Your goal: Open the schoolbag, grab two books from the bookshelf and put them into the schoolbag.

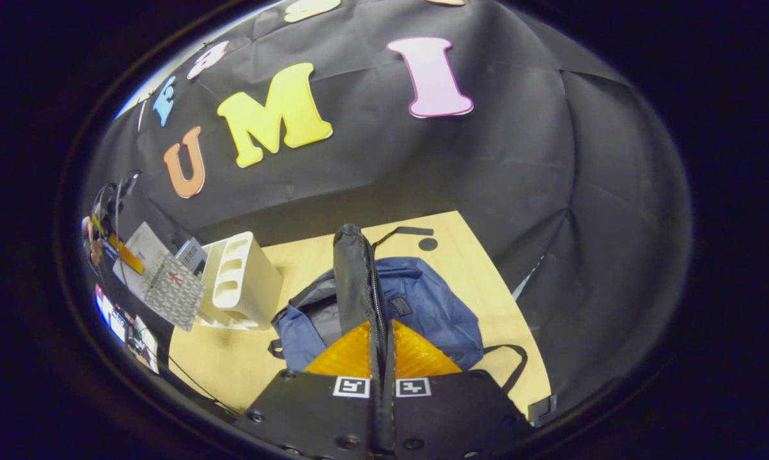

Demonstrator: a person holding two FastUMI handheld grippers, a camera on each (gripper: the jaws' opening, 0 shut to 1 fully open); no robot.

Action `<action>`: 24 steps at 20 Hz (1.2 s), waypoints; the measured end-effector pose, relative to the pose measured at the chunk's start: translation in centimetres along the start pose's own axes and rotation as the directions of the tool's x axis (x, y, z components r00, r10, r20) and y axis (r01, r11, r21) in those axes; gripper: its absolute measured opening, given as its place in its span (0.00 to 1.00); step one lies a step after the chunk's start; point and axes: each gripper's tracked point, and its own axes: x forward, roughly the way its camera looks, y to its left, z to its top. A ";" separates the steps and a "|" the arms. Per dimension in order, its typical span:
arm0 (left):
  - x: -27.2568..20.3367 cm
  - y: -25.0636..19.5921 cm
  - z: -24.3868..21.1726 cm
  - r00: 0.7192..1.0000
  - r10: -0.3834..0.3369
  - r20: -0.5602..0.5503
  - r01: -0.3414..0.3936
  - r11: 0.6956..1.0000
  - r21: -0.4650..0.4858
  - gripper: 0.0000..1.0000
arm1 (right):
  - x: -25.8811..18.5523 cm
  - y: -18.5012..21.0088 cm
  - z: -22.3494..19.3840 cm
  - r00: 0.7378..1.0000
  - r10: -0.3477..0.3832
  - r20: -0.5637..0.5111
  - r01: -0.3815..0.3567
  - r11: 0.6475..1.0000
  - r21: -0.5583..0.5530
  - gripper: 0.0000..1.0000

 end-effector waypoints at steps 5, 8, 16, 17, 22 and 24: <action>-0.9 -3.0 -3.7 0.976 -0.216 0.037 0.220 0.966 -0.137 0.48 | -0.3 0.9 -0.2 1.000 -0.009 -0.006 0.009 1.000 0.010 0.00; 0.9 -6.5 -4.8 0.934 -0.339 0.115 0.354 0.922 -0.157 0.48 | -0.6 1.3 -0.5 1.000 -0.020 -0.010 0.020 1.000 0.008 0.00; 11.8 -20.8 -7.1 0.809 -0.544 0.222 0.572 0.815 -0.089 0.45 | -0.5 1.4 -1.0 0.999 -0.035 -0.025 0.036 0.998 0.043 0.03; 14.2 -22.7 -6.4 0.792 -0.556 0.251 0.592 0.801 -0.092 0.45 | -0.4 1.1 -0.9 0.999 -0.039 -0.027 0.040 0.999 0.037 0.01; 20.6 -28.1 -5.5 0.737 -0.621 0.268 0.672 0.714 -0.195 0.45 | -0.3 0.5 -0.4 0.998 -0.036 -0.041 0.038 0.999 0.033 0.00; 22.2 -29.4 -5.0 0.716 -0.639 0.281 0.696 0.686 -0.212 0.45 | -0.4 0.1 -0.2 0.998 -0.034 -0.047 0.036 0.999 0.031 0.00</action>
